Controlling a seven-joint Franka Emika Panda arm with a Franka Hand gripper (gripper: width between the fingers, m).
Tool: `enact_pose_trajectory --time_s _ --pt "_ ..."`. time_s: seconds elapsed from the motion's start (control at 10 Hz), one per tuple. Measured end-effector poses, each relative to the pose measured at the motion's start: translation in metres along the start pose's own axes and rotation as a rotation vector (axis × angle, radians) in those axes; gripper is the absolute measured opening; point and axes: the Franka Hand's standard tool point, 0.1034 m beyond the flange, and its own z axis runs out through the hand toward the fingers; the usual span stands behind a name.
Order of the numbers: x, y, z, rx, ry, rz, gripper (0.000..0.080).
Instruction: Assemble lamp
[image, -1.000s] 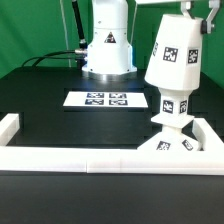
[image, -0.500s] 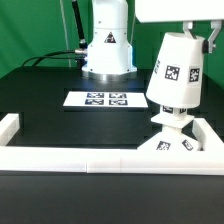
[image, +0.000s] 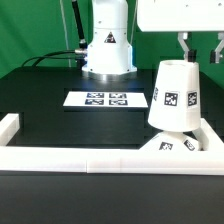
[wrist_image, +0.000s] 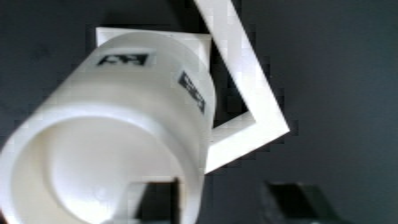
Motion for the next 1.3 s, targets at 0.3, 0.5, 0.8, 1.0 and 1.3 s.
enact_pose_trajectory --time_s 0.3,0.5,0.8,1.0,1.3 --pt "0.001 0.001 -0.002 0.001 0.002 0.000 0.0557" --pt "0.002 0.006 -0.007 0.000 -0.002 0.004 0.0653" --pt "-0.009 0.024 -0.020 -0.001 -0.022 0.041 0.0697" --pt "-0.012 0.026 -0.019 -0.004 -0.025 0.056 0.0698" --pt "-0.012 0.026 -0.018 -0.005 -0.026 0.056 0.0698"
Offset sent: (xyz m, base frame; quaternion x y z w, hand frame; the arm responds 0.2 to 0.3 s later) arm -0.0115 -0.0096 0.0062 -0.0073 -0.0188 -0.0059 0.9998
